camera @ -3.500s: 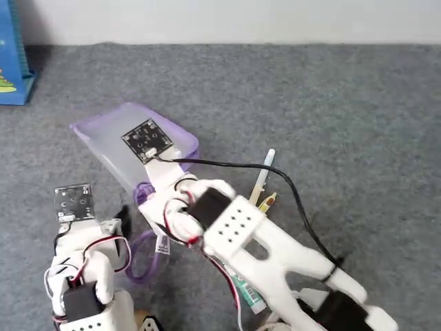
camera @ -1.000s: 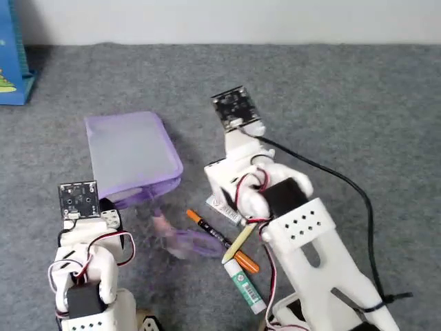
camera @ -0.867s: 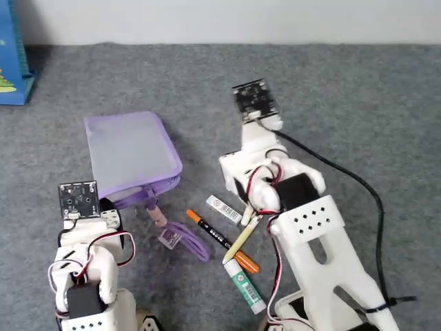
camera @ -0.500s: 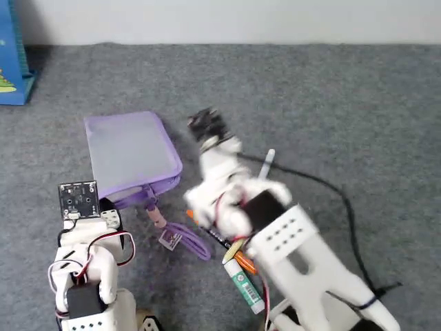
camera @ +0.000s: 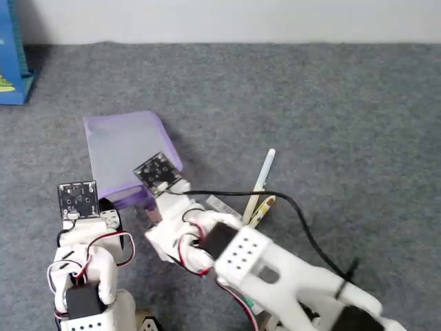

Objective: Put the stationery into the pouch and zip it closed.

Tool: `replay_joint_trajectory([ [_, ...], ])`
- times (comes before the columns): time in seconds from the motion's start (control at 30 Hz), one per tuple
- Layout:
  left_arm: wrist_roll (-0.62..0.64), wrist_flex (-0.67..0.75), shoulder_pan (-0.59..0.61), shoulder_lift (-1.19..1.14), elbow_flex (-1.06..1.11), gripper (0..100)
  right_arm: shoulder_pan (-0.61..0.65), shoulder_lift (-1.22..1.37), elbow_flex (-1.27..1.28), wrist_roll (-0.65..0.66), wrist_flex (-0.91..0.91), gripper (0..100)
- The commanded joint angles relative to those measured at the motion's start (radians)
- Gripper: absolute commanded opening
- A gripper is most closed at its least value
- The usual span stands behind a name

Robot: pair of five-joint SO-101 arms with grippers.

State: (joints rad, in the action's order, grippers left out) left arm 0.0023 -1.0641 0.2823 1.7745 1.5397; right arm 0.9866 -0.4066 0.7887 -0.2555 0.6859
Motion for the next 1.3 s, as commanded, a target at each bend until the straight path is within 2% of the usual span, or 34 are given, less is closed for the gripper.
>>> replay_joint_trajectory([
  [0.0,-0.011,-0.009,0.008,0.011,-0.044,1,0.018,0.087,-0.012,-0.005,-0.113,28.4],
  [0.3,-0.011,-0.008,0.008,0.011,-0.044,1,-0.007,0.153,-0.041,-0.003,-0.157,27.9],
  [0.37,-0.011,-0.008,0.008,0.011,-0.044,1,-0.007,0.153,-0.046,-0.002,-0.157,23.3],
  [0.53,-0.011,-0.008,0.008,0.011,-0.044,1,-0.024,0.153,-0.051,0.034,-0.219,4.9],
  [0.6,-0.011,-0.009,0.008,0.011,-0.044,1,-0.036,0.153,-0.051,0.060,-0.242,2.5],
  [0.93,-0.011,-0.009,0.008,0.011,-0.044,1,-0.090,0.151,-0.051,0.069,-0.245,3.9],
  [1.13,-0.011,-0.009,0.008,0.011,-0.044,1,-0.045,0.145,-0.051,0.061,-0.186,23.5],
  [1.27,-0.011,-0.009,0.008,0.011,-0.044,1,-0.041,0.151,-0.052,0.061,-0.213,21.7],
])
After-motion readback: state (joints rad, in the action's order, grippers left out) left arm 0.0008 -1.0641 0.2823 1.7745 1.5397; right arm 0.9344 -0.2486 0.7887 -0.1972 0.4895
